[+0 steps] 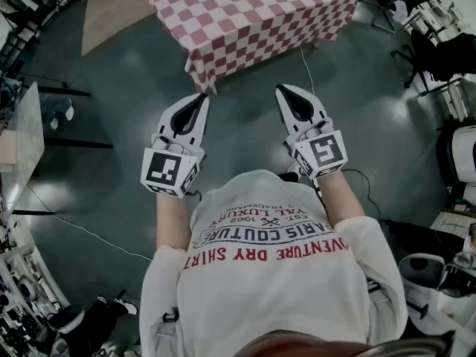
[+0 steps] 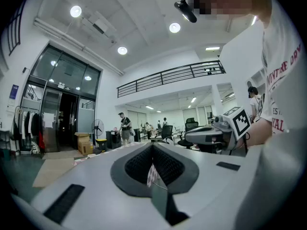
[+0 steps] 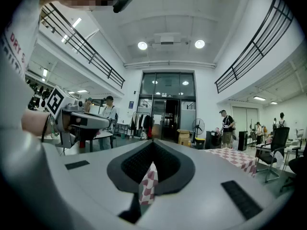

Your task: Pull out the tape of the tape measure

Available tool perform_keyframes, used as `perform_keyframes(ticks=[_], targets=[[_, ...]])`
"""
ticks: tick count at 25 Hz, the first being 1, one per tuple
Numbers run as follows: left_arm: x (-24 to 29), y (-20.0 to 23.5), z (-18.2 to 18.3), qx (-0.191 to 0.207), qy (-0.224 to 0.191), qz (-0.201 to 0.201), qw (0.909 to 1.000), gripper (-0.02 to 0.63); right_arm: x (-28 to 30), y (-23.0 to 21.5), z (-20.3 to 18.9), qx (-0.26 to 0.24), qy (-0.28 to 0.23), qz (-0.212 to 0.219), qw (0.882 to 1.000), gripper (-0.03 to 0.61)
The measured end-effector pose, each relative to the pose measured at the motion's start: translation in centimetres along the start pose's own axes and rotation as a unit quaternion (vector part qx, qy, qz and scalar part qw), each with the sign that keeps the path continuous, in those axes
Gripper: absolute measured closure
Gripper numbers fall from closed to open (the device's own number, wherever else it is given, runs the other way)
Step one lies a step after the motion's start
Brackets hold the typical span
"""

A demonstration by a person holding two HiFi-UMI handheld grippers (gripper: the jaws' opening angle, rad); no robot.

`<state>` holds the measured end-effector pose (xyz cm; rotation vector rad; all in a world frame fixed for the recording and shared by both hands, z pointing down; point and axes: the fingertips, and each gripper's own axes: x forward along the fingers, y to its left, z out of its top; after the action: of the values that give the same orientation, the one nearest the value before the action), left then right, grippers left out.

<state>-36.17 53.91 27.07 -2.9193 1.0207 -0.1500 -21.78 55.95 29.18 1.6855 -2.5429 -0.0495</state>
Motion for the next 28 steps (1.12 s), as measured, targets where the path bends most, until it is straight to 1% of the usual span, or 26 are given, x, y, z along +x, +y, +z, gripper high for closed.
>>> perform_keyframes(ticks=[6, 9, 14, 17, 18, 19, 20, 21, 25, 28], targets=[[-0.4, 0.3, 0.0, 0.008, -0.001, 0.005, 1.0000, 0.597, 0.1, 0.1, 0.1, 0.002, -0.003, -0.006, 1.000, 0.563], [-0.5, 0.5, 0.0, 0.002, -0.001, 0.003, 1.0000, 0.597, 0.1, 0.3, 0.0, 0.007, 0.000, -0.005, 1.000, 0.563], [0.1, 0.5, -1.0, -0.004, 0.003, -0.005, 1.0000, 0.597, 0.6, 1.1, -0.8, 0.023, 0.004, 0.022, 0.999, 0.561], [0.6, 0.5, -1.1, -0.018, -0.006, -0.004, 0.9998, 0.597, 0.8, 0.3, -0.7, 0.017, -0.010, 0.012, 1.000, 0.561], [0.8, 0.8, -1.0, -0.027, -0.013, 0.003, 0.9995, 0.575, 0.9, -0.3, -0.4, 0.015, -0.016, 0.002, 1.000, 0.551], [1.0, 1.2, -0.8, -0.037, -0.017, 0.010, 0.9991, 0.501, 0.9, -0.9, -0.2, 0.013, -0.023, -0.006, 1.000, 0.494], [1.2, 1.6, -0.7, -0.044, -0.019, 0.014, 0.9988, 0.405, 1.0, -1.4, 0.1, 0.013, -0.027, -0.010, 0.999, 0.407], [1.5, 1.9, -0.7, -0.048, -0.017, 0.016, 0.9986, 0.384, 1.1, -2.0, 0.3, 0.013, -0.029, -0.012, 0.999, 0.402], [3.1, 2.5, -2.0, -0.036, 0.005, 0.018, 0.9992, 0.385, 2.3, -4.3, -0.6, 0.015, -0.018, -0.017, 1.000, 0.402], [5.0, 3.3, -3.0, -0.031, 0.017, 0.033, 0.9988, 0.385, 4.1, -6.8, -1.8, 0.035, -0.009, -0.012, 0.999, 0.402]])
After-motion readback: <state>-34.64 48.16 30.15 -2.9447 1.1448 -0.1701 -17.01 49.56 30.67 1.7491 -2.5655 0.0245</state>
